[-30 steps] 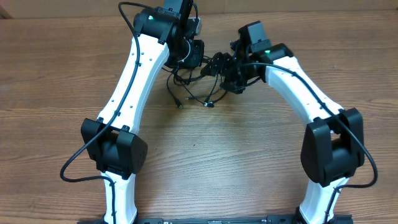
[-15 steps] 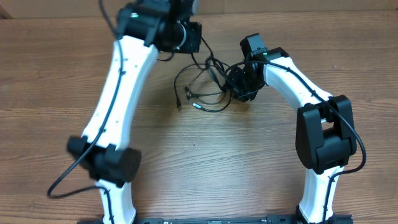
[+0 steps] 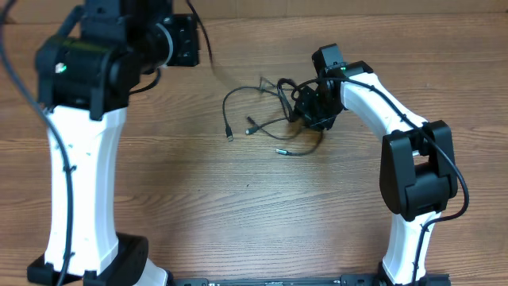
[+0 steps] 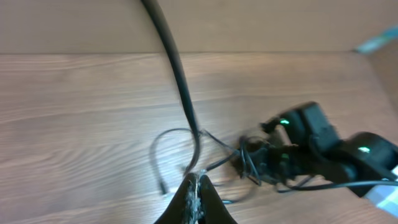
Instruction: Untangle cables
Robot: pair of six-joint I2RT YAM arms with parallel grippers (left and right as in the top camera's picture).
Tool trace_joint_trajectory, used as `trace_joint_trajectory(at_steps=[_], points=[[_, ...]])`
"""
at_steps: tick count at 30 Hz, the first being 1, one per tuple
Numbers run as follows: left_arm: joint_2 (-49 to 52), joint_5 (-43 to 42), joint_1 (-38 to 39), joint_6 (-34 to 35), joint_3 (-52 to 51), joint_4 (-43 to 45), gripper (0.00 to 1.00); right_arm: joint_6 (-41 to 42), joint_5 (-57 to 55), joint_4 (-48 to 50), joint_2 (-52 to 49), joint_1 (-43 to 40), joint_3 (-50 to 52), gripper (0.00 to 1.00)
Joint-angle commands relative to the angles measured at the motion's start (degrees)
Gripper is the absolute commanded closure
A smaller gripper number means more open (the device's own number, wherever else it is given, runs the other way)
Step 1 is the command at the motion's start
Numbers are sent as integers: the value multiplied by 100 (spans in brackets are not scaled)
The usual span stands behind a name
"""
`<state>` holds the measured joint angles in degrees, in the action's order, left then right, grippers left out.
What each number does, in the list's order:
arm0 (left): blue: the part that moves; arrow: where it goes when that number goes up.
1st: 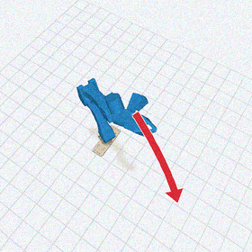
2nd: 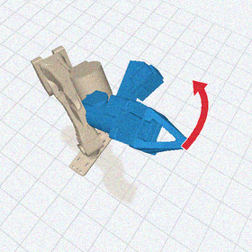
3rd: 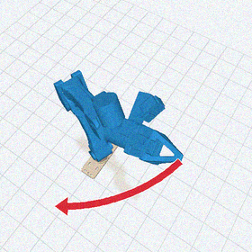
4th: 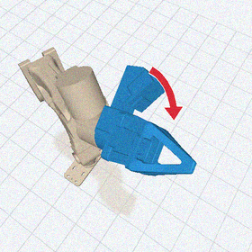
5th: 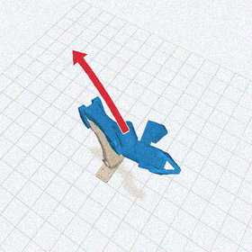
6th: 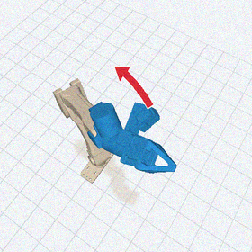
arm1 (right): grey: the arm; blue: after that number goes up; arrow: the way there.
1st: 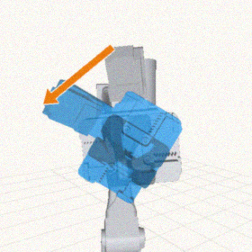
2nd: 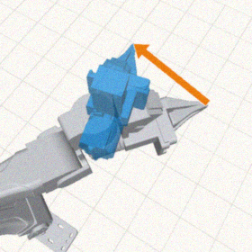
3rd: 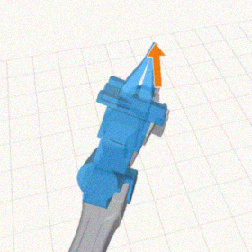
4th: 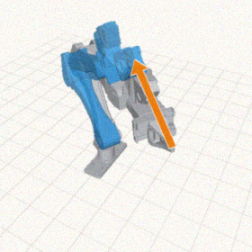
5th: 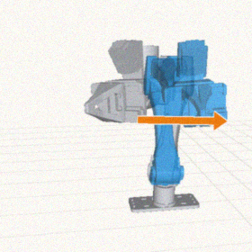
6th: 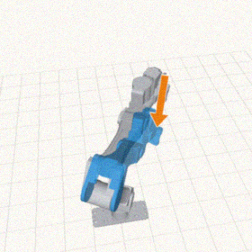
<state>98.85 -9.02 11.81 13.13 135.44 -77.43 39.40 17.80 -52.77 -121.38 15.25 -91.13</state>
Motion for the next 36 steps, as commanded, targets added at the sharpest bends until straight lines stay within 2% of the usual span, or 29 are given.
trace_joint_trajectory(at_steps=[1, 5, 7, 12, 18, 25, 27, 31, 36], points=[[-87, 1106, -61, 46, 153, -476, 96, -868, 299, 11, -13, -160, -11, 60], [234, 1064, -66, 129, 127, -1099, 96, -1921, 1255, -223, 238, -306, -354, 58], [494, 916, -55, 122, 39, -1220, 96, -2184, 1362, -505, 461, -321, -581, 55], [1172, 201, -55, -164, -90, -1121, 96, -2277, 1362, -903, 964, -341, -839, 53], [2389, -1029, -39, -1143, -105, -1154, 96, -2166, 1360, -1040, 1480, -691, -839, 47], [3768, -1552, 157, -1744, -109, -1084, 95, -2308, 1163, -1272, 1491, -938, -831, 45], [3939, -1624, 227, -1740, -109, -922, 92, -2321, 1137, -1272, 1491, -938, -831, 40], [4339, -1580, 498, -1622, -111, -195, 75, -2321, 1029, -1283, 1491, -938, -831, 35], [4487, -984, 629, -1569, -120, 192, 76, -2319, 940, -1298, 1488, -938, -831, 33]])
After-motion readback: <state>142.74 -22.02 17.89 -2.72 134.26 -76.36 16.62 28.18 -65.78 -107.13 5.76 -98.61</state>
